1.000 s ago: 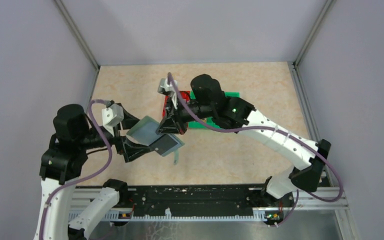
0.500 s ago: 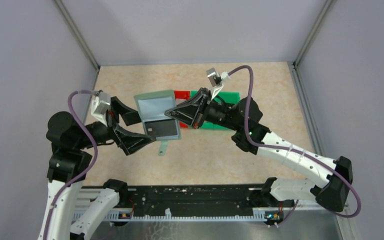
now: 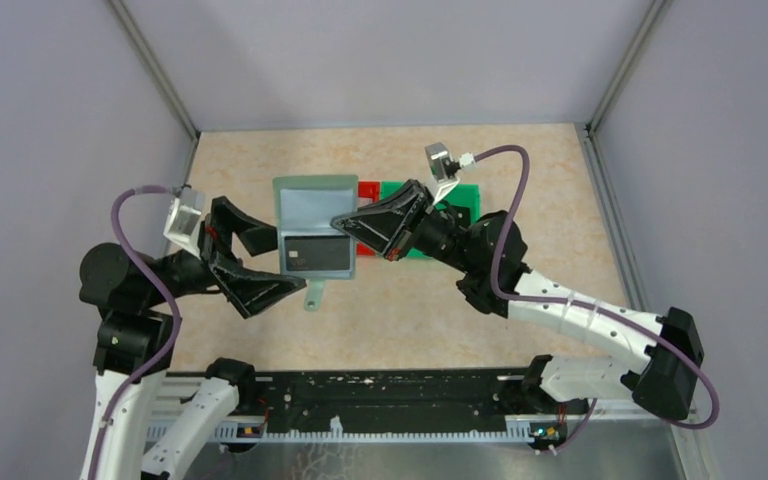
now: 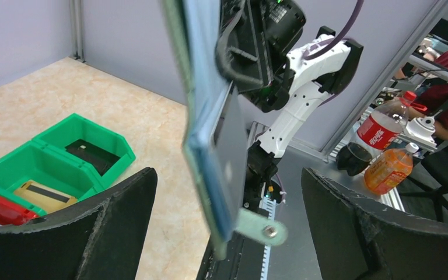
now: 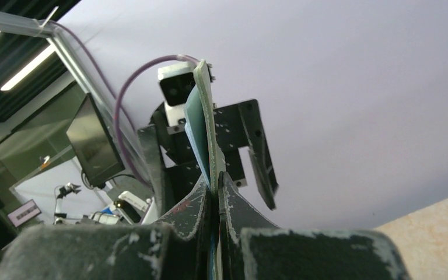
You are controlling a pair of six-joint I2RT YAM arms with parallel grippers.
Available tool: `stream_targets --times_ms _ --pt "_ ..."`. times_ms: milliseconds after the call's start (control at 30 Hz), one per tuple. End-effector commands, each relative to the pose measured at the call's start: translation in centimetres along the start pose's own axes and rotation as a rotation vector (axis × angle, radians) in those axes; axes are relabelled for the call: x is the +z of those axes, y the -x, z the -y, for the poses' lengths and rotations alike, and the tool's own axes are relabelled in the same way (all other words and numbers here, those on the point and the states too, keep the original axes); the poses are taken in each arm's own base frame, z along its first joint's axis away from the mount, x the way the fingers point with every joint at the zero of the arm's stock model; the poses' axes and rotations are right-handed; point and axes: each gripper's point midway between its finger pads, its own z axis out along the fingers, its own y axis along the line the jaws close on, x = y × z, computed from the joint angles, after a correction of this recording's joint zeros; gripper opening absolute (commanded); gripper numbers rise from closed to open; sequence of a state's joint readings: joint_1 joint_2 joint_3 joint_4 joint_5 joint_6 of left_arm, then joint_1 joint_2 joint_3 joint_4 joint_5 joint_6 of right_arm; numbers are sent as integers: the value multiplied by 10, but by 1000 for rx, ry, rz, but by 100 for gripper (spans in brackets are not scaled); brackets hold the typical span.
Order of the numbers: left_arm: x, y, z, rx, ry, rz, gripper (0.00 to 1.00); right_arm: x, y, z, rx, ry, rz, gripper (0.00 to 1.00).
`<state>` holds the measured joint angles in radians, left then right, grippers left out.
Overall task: Take the credit cards out of the card holder
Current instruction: Remove the credit card from the card holder.
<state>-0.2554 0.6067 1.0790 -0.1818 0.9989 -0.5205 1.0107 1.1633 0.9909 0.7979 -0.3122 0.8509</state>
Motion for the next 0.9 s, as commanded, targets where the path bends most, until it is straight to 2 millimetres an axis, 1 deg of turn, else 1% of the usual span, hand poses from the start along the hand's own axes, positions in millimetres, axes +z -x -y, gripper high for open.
stream_targets --times_ms 0,233,300,367,433,500,633,733,800,833,867 --pt "1 11 10 0 -32 36 97 -5 27 -21 -18 58 127 0" --pt "6 9 6 -68 -61 23 93 -14 32 -25 -7 77 177 0" --pt "7 7 5 -81 -67 20 89 -16 34 -26 -10 83 197 0" --pt "7 3 4 -106 -72 8 83 -19 35 -27 -9 91 215 0" --pt "8 4 5 -98 -84 15 76 -20 34 -26 -5 94 229 0" --pt "8 4 5 -100 -93 14 66 -19 32 -25 -3 97 236 0" --pt "10 6 4 -96 -103 16 35 -13 22 -24 -4 102 219 0" --pt "11 5 0 -90 -89 5 18 -11 19 -25 -18 101 220 0" --pt "11 0 -4 -81 -76 -17 9 -12 19 -25 -32 93 215 0" --pt "10 -4 -6 -74 -69 -32 5 -11 19 -24 -49 80 204 4" --pt "10 -7 -9 -55 -65 -51 1 -11 15 -19 -69 44 169 13"
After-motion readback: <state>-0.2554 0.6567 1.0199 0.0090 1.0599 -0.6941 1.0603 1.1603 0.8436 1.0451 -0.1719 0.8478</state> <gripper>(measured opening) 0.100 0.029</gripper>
